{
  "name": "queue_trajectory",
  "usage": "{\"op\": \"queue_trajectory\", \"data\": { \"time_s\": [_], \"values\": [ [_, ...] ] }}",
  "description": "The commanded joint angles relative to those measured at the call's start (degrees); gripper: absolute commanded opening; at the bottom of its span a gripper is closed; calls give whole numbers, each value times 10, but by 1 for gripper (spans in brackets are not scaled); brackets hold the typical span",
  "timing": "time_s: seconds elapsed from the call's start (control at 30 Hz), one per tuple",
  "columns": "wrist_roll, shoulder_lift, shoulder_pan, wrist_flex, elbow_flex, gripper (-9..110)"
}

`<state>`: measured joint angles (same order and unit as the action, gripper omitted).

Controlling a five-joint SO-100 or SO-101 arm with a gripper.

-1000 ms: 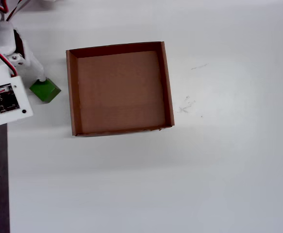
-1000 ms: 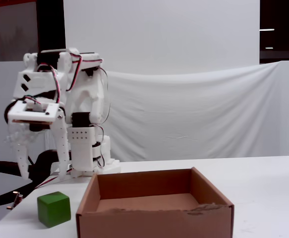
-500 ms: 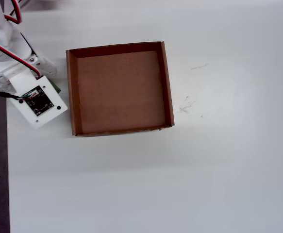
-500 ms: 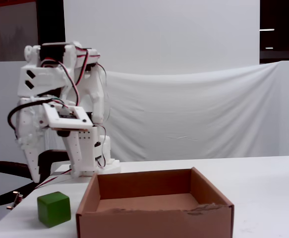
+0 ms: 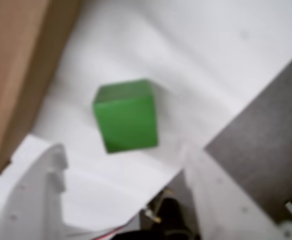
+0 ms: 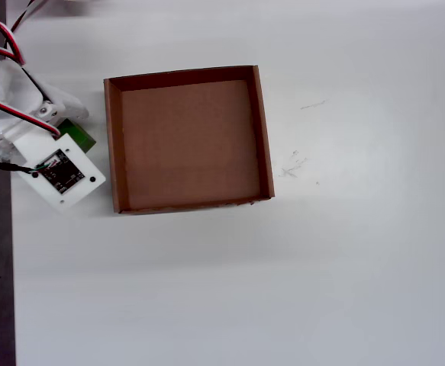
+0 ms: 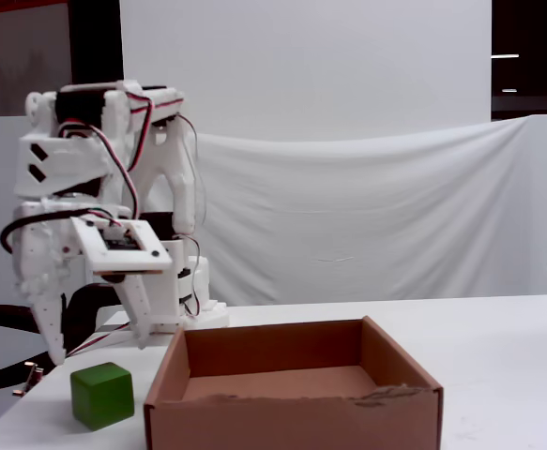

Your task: Grasp a green cube and put it in a box.

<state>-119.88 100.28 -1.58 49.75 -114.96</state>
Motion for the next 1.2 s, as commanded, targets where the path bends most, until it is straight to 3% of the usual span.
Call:
{"op": "queue_trajectory", "data": {
  "time_s": [0.0, 0.67, 1.17],
  "values": [
    [-43, -7, -9, -17, 40, 32],
    [-98, -115, 8, -91, 65, 32],
    [-105, -77, 14, -132, -18, 28]
  ]
}}
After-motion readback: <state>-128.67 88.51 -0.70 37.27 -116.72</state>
